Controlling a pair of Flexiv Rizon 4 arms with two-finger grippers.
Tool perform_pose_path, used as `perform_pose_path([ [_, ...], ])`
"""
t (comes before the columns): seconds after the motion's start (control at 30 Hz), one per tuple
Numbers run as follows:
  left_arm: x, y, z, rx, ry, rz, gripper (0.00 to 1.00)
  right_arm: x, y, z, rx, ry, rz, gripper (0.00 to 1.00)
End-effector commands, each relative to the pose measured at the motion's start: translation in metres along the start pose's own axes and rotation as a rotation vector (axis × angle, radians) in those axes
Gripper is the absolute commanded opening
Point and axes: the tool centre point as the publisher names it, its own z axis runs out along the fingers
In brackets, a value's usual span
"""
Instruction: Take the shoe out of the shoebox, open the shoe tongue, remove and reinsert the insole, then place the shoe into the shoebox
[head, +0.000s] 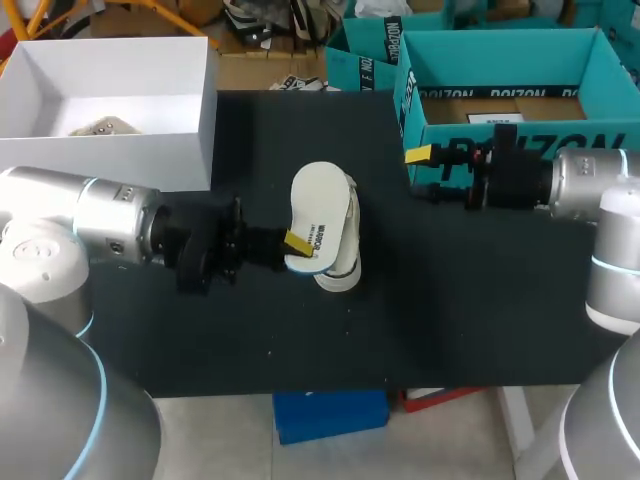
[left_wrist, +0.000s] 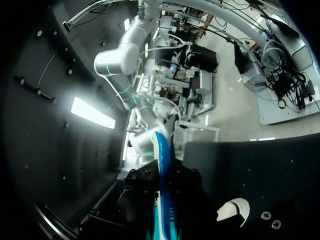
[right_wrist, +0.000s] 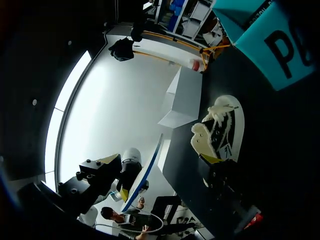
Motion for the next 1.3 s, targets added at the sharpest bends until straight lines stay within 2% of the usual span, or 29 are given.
perform_pose_path([
  [0.03,-0.001,-0.009,0.004,-0.012,0.006,0.038,0.00,-0.001,-0.001,0.002,-0.003,-0.001,0.001,1.00],
  [0.17,0.018,-0.032,0.013,-0.027,0.022,0.158,0.00,-0.001,-0.001,0.002,-0.003,-0.001,0.001,1.00],
  [0.2,0.026,-0.034,0.013,-0.053,0.060,0.166,0.00,-0.001,-0.001,0.002,-0.003,-0.001,0.001,1.00],
  [0.43,0.058,-0.037,0.006,-0.061,0.070,0.288,0.00,-0.001,-0.001,0.002,-0.003,-0.001,0.001,1.00],
  [0.63,0.070,-0.023,0.002,-0.052,0.038,0.356,0.00,-0.001,-0.001,0.002,-0.003,-0.001,0.001,1.00],
  [0.87,0.077,0.007,-0.001,-0.055,0.013,0.368,0.00,-0.001,-0.001,0.002,-0.003,-0.001,0.001,1.00],
  [1.1,0.087,0.038,0.003,-0.076,0.071,0.362,0.00,-0.001,-0.001,0.002,-0.003,-0.001,0.001,1.00],
  [1.3,0.081,0.055,0.005,-0.097,0.079,0.354,0.00,-0.001,-0.001,0.002,-0.003,-0.001,0.001,1.00],
])
